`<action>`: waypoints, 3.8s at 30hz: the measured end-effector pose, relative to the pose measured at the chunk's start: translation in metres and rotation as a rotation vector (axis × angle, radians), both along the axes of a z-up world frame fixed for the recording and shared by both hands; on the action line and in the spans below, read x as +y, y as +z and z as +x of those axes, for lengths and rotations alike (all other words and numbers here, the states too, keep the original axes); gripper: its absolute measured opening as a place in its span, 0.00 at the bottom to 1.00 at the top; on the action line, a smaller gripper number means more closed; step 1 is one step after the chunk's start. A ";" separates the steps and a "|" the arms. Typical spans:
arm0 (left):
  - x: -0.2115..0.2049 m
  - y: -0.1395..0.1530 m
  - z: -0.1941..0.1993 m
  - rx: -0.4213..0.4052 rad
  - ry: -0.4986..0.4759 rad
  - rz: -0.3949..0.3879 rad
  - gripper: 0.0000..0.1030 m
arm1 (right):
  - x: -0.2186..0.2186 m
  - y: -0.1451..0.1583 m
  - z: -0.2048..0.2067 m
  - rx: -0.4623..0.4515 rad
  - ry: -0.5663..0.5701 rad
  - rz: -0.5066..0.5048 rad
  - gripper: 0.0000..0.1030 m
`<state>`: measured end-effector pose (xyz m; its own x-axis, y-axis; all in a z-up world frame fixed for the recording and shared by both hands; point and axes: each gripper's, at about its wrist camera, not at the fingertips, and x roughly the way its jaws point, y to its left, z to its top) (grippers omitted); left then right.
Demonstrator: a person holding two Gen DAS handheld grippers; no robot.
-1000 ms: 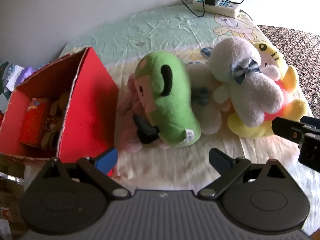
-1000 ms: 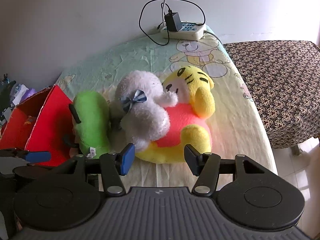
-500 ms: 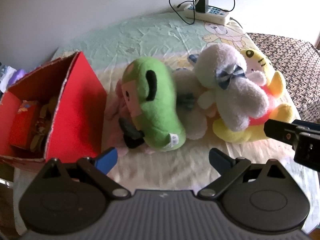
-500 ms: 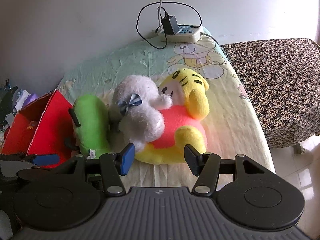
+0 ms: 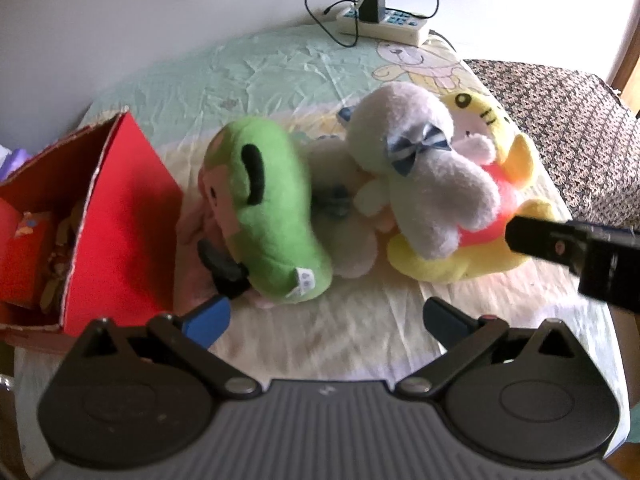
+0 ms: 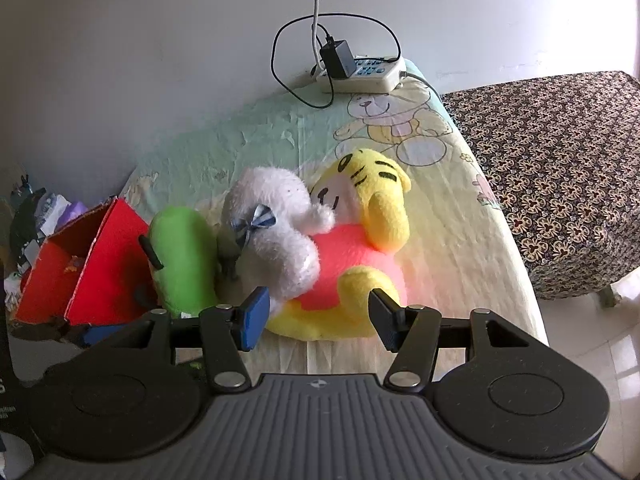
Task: Organize objects
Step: 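Move the right gripper toward the white bunny plush on the bed, then close the right gripper on the white bunny plush and lift it, then carry the white bunny with the right gripper over the red box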
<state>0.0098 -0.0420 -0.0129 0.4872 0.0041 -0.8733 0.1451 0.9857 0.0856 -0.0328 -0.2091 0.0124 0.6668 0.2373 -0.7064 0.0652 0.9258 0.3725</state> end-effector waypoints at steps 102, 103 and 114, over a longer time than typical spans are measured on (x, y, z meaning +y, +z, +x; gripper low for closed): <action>0.370 0.015 0.001 -0.139 0.179 -0.037 0.66 | 0.369 -0.032 0.119 0.192 0.372 0.633 0.29; 0.373 0.014 0.001 -0.138 0.184 -0.038 0.66 | 0.371 -0.034 0.120 0.203 0.368 0.625 0.29; 0.372 0.010 -0.014 -0.143 0.203 0.011 0.67 | 0.380 -0.047 0.121 0.335 0.417 0.532 0.35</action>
<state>-0.0039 0.3302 -0.0030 0.5943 0.1234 -0.7947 -0.0700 0.9923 0.1017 0.0882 0.1709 -0.0345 0.2168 0.7887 -0.5753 -0.0624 0.5993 0.7981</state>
